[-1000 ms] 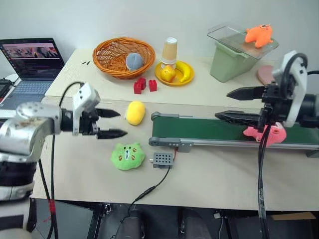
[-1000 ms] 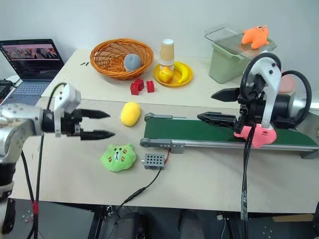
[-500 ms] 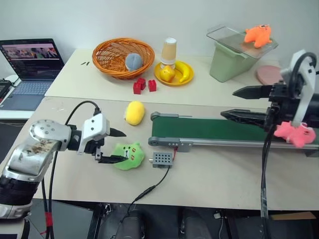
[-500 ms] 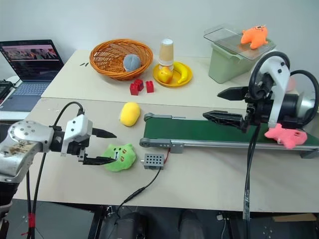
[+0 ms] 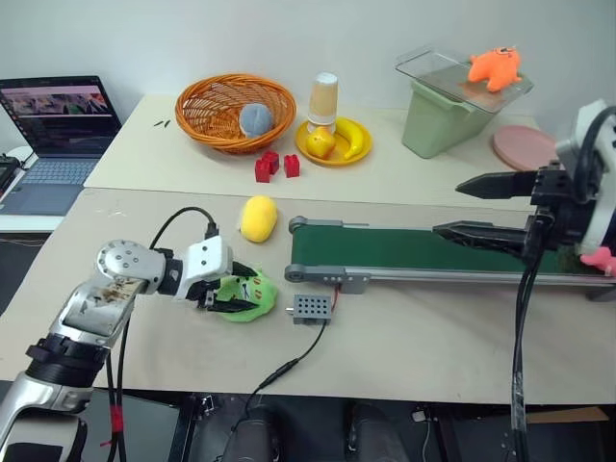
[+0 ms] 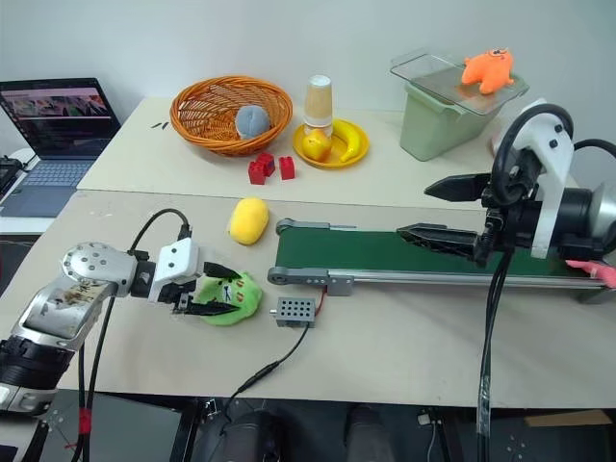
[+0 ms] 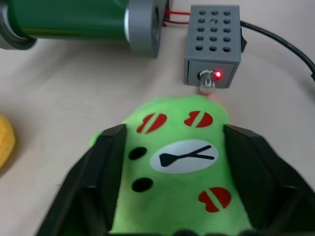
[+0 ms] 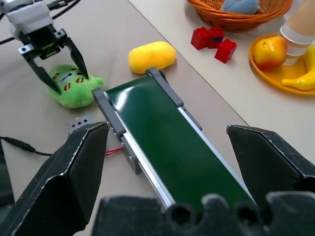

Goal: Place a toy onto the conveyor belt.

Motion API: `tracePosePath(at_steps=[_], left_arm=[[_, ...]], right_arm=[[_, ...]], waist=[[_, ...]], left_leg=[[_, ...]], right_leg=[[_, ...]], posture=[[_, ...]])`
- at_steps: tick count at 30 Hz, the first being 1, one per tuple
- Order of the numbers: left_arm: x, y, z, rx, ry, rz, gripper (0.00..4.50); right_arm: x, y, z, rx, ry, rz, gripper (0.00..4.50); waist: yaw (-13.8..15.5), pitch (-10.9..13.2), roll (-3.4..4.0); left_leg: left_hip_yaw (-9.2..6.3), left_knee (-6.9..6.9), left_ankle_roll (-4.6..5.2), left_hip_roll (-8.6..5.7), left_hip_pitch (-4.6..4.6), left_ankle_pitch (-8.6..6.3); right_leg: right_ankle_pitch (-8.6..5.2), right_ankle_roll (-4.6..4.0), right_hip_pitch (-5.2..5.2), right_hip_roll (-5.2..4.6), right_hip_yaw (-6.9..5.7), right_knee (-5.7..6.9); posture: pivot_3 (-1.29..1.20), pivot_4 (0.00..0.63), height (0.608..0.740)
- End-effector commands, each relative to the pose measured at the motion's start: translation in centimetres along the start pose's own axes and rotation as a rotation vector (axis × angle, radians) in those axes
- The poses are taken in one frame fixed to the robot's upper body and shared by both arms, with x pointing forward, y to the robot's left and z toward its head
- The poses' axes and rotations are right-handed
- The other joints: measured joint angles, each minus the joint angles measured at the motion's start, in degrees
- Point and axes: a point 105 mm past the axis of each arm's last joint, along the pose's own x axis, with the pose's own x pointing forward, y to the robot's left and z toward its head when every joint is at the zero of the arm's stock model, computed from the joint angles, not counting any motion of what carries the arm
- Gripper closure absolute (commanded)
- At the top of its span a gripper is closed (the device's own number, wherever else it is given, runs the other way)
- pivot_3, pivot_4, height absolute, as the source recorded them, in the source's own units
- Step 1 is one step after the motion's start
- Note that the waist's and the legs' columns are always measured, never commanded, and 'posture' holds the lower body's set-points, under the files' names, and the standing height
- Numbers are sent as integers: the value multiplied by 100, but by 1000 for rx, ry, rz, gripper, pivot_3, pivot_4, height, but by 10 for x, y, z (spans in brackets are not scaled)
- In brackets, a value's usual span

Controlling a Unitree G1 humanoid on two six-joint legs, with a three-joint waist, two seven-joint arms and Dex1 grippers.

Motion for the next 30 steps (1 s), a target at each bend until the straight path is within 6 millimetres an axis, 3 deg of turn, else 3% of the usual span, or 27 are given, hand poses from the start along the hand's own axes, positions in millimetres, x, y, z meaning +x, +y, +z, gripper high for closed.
tracePosePath(at_steps=[1, 5, 6, 11, 15, 19, 23, 26, 30], left_arm=[[-2, 0, 0, 29, 7, -7, 2894], [-2, 0, -2, 26, 12, -7, 4325], [-2, 0, -3, 27, 15, -7, 4444], [-8, 7, -2, 19, 25, 36, 4444], [-25, 18, 16, -2, 4, 56, 4444], [-44, 41, 61, -2, -74, 81, 4444], [-48, 62, 101, 23, -141, 108, 4444], [-34, 83, 136, 85, -160, 144, 4444], [-10, 86, 170, 101, -220, 68, 4444]], right_arm=[[-7, 9, 10, -17, -11, 25, 0], [-5, 14, 10, -7, -11, 52, 0], [-4, 14, 9, -7, -10, 52, 0], [-1, 14, 9, -8, -16, 52, 0], [-1, 16, 6, -3, -15, 55, 0], [-4, 15, 2, 3, -15, 54, 0], [-5, 13, 1, 6, -22, 49, 0], [-7, 12, 2, 8, -32, 36, 0], [-8, 12, 4, 7, -39, 23, 0]], waist=[[0, 0, 0], [1, 0, 0], [1, 0, 0], [1, 0, 0], [0, 0, 0], [39, 0, -1], [35, 0, 0], [58, 2, -4], [59, 2, -4]], left_leg=[[-3, 0, 1, 1, 2, 0], [-10, 0, 2, 1, 1, -1], [-11, 0, 3, 1, 1, -2], [-10, 0, 2, 1, 2, -1], [-10, 0, 2, 2, 2, -1], [-9, 1, 2, 0, -5, -1], [-4, 3, -4, -8, -7, 3], [1, 5, -27, -10, -7, 16], [-2, 8, -28, -18, -15, 18]], right_leg=[[0, 0, 0, 0, 0, 0], [0, 0, 0, 0, 1, 0], [0, 0, 0, 0, 1, 0], [0, 0, 0, 0, 1, 0], [0, 0, -1, 0, 1, 1], [0, 0, -1, 0, -2, 2], [3, 7, 12, 0, -4, 3], [3, 10, 15, 0, -3, 3], [4, 12, 16, 1, 1, 2]], posture=[[0, 150, 739], [0, 150, 739], [0, 150, 739], [0, 150, 739], [0, 150, 739], [0, 150, 739], [0, 150, 739], [0, 150, 739], [0, 150, 739]])
